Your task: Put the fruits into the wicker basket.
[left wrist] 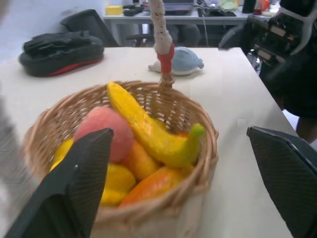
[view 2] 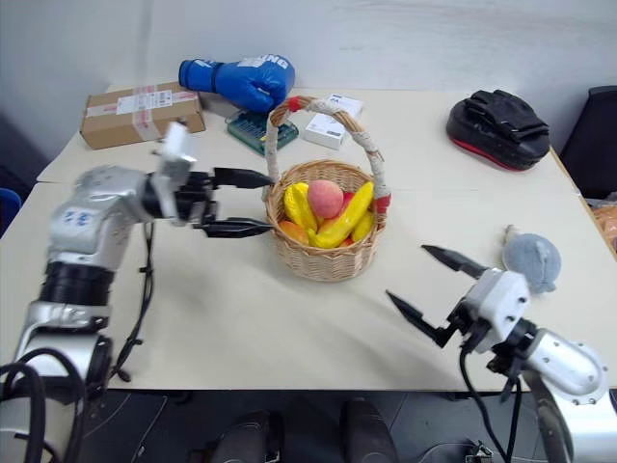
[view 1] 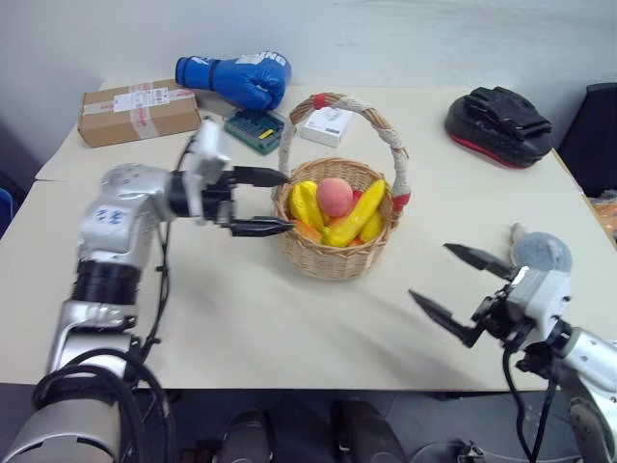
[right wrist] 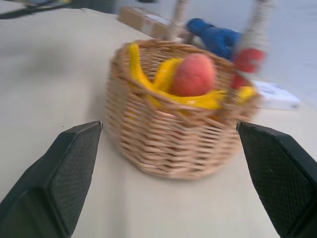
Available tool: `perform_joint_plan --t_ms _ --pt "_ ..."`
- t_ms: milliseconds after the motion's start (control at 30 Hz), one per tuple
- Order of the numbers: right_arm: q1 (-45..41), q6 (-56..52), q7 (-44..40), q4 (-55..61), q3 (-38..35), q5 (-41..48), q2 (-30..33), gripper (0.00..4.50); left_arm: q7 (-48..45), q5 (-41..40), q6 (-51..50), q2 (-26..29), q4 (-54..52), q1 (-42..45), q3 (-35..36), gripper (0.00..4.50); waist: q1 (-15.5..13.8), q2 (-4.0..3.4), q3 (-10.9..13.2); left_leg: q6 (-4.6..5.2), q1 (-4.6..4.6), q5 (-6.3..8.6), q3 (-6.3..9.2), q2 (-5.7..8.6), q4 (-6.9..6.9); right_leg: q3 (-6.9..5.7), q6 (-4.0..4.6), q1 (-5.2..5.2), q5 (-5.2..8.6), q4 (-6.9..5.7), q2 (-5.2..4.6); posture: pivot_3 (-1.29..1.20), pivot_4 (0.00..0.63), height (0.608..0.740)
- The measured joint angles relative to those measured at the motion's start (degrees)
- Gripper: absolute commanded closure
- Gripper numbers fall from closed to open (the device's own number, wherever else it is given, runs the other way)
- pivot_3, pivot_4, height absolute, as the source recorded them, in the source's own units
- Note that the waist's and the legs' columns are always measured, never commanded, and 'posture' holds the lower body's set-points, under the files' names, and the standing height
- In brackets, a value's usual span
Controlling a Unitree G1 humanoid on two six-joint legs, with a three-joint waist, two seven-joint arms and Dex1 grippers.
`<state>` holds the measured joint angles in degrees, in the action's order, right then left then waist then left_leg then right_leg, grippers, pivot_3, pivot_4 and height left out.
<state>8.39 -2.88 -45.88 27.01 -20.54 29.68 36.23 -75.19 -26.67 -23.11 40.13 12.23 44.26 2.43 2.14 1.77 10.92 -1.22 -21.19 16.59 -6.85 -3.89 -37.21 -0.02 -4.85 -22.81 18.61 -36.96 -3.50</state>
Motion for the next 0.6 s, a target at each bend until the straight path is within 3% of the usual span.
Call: perform_joint_plan --t_ms 233,400,600 --pt "-14.47 -2.59 -2.04 -11.16 1.18 2.35 1.36 0.0 2.98 -3.38 -1.9 5.58 -4.78 -15.75 11.7 0.09 -0.01 0.01 0.04 0.15 0.04 0.03 0.09 -0.18 0.02 0.29 0.11 0.0 -0.08 -0.11 -0.1 0.0 0.15 0.74" --pt "-23.99 -6.17 -7.48 -20.99 5.0 3.11 2.49 0.0 7.1 -5.64 -3.08 5.69 -4.48 -25.43 20.31 0.09 -0.18 0.02 0.04 0.12 -0.03 0.06 0.11 -0.35 0.04 0.22 0.13 -0.07 -0.06 -0.05 -0.15 0.0 0.15 0.74" --pt "-38.8 -11.1 -14.26 -33.38 10.6 3.72 2.01 0.0 9.02 -8.11 -2.36 4.97 -13.68 -30.83 22.3 0.09 -0.42 0.03 0.05 0.11 -0.1 0.11 0.06 -0.32 0.1 0.14 0.19 -0.16 -0.05 -0.02 -0.53 0.0 0.15 0.74"
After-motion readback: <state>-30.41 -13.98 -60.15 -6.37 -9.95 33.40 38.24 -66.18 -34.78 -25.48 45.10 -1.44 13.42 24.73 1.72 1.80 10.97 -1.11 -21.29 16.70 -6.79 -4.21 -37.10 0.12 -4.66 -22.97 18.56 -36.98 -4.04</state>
